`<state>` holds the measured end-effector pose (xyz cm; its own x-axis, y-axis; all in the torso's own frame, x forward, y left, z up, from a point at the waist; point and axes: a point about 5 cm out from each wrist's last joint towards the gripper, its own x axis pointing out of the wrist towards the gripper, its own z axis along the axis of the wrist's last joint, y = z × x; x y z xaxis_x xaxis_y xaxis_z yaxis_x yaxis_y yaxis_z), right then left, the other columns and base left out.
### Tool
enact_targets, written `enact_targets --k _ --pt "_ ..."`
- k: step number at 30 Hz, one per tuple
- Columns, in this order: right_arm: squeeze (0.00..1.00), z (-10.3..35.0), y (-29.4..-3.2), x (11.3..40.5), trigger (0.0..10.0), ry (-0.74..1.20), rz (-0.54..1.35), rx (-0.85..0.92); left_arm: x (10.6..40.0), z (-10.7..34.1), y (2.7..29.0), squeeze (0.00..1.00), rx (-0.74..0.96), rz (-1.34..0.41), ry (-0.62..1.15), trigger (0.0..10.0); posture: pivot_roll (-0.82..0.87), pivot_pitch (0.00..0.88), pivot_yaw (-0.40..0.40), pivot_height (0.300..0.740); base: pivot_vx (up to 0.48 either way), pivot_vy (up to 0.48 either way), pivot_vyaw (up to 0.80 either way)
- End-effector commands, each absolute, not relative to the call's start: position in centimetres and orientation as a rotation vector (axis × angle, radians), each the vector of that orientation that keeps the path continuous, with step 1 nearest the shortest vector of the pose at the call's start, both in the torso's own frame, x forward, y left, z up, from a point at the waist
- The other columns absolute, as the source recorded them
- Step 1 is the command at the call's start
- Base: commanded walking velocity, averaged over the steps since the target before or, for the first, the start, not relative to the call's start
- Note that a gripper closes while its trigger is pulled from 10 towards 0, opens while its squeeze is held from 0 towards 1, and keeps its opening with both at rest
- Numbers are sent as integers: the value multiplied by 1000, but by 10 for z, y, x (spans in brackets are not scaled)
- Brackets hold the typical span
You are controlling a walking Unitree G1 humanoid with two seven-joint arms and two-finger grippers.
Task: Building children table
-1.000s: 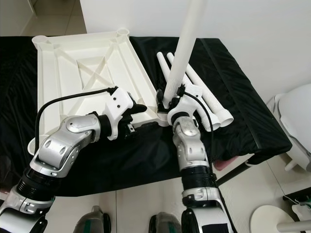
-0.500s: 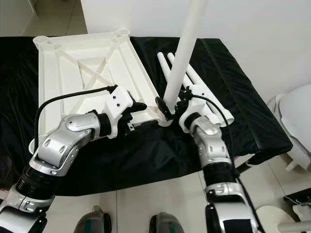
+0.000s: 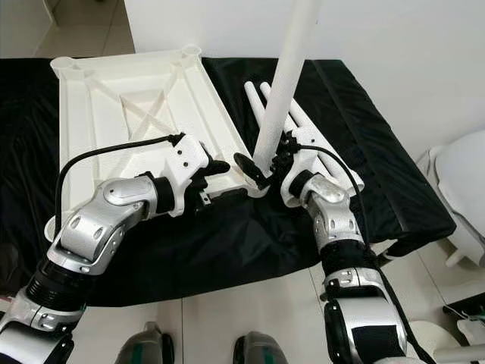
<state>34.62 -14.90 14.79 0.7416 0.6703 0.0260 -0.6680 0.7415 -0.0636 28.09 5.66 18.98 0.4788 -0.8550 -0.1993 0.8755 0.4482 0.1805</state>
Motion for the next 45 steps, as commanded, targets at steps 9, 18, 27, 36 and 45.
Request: enact_targets --k 9,18,27,36,45 --pt "0 143 -153 348 0 -25 765 -68 281 191 55 0 277 -1077 80 10000 -40 0 -33 740 0 0 0" --pt "0 138 -158 353 0 -4 536 -44 281 190 55 0 277 -1077 84 10000 -44 0 -35 740 0 0 0" --pt "0 135 -137 357 0 28 292 55 280 189 54 0 275 -1080 87 10000 -43 0 -30 740 0 0 0" --pt "0 135 -101 357 0 36 34 130 280 189 56 0 276 -1076 91 10000 -34 0 -29 740 0 0 0" --pt "0 137 -108 356 10000 40 -9 121 279 189 57 0 274 -1071 94 10000 -34 0 -32 740 0 0 0"
